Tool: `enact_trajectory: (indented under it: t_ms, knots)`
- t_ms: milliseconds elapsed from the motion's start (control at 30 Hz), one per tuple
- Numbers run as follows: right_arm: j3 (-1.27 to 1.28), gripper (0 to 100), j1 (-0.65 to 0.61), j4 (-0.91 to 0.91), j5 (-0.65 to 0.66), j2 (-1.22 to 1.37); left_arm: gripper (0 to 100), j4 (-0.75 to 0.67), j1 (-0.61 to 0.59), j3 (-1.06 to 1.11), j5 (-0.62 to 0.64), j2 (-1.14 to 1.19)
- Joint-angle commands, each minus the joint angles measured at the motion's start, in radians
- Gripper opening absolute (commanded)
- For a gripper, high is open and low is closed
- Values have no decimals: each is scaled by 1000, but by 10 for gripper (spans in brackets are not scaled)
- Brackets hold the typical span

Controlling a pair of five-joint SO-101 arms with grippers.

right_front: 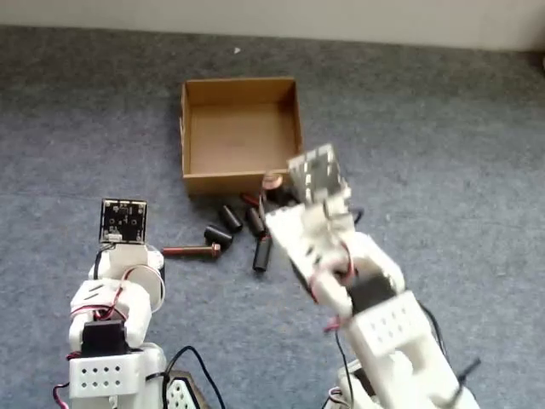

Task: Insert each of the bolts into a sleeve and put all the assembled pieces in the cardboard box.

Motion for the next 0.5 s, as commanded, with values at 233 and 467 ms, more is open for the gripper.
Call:
enact_trajectory:
  t_ms: [233, 467]
  knots:
    - [-240, 5, 62, -628, 5, 559, 5, -21, -18, 7, -23, -7]
    - [-372, 5, 99, -783, -2, 858, 5, -20, -18, 7, -23, -7]
